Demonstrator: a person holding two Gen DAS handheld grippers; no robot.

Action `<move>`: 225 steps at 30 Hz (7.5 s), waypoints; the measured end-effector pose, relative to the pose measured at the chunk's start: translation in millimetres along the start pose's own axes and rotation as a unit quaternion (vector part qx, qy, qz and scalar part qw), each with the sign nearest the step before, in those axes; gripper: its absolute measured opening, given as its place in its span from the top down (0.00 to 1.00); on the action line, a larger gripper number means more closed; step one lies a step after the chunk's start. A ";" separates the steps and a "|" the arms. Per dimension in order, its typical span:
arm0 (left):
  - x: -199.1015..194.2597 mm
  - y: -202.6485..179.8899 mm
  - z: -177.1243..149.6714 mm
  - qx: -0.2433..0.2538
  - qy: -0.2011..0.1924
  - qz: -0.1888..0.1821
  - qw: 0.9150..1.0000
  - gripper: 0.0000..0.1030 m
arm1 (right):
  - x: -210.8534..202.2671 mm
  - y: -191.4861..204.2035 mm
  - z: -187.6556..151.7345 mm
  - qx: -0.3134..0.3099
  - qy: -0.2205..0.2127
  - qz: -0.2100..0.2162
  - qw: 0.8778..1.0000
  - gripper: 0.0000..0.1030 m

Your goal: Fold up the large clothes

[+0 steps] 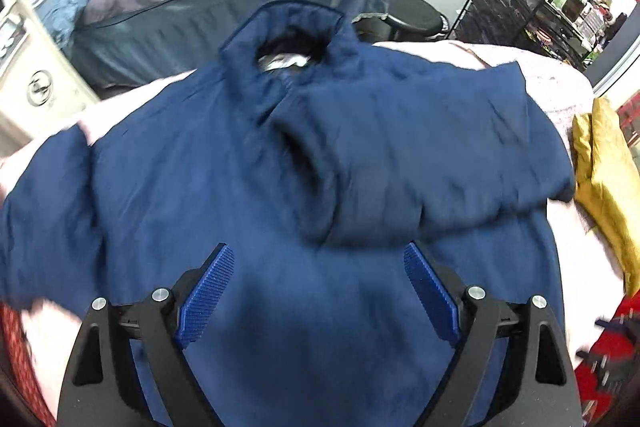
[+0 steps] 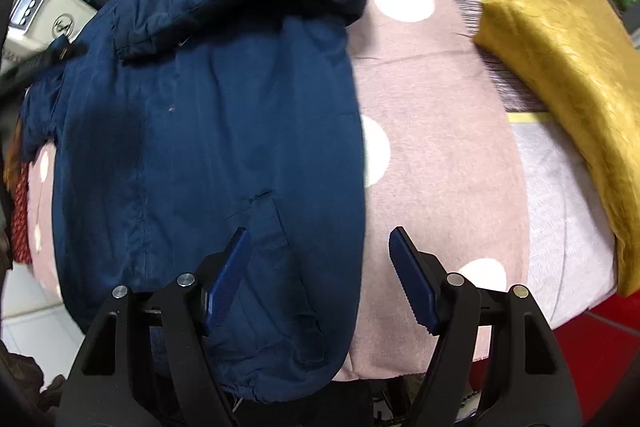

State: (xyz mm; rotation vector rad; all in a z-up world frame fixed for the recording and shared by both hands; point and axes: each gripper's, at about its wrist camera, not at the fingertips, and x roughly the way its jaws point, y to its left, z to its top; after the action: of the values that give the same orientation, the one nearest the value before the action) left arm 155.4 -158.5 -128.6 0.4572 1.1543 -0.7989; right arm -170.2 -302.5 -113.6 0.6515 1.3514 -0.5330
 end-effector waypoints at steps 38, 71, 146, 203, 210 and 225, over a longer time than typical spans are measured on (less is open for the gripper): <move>-126.1 6.7 28.4 -0.047 -0.121 -0.023 0.991 0.86 | 46.7 39.2 58.8 -0.012 -0.016 -0.018 1.000 0.31; 45.1 -9.2 -4.6 -0.024 0.066 0.036 0.997 0.17 | 87.0 93.8 144.7 -0.121 -0.095 -0.079 0.985 0.14; -118.1 419.4 -210.0 -0.374 -0.097 0.159 0.908 0.22 | 74.3 254.2 -36.1 -0.171 -0.011 -0.098 0.980 0.05; -156.7 109.7 -7.8 -0.110 -0.164 0.035 0.980 0.91 | 57.5 188.5 1.2 -0.044 -0.039 -0.070 0.996 0.05; -112.7 -6.4 35.0 -0.049 -0.134 -0.012 0.990 0.91 | 56.3 136.1 -11.2 0.018 -0.034 -0.070 0.997 0.05; -12.7 -86.3 0.4 -0.079 0.028 -0.066 0.994 0.07 | 63.7 92.4 -15.3 0.069 -0.015 -0.046 0.996 0.05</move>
State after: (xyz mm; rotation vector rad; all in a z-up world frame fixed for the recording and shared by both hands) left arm 87.9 -210.7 -110.2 0.2749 1.2990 -0.8059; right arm -107.9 -224.6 -167.0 0.6948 1.3295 -0.7123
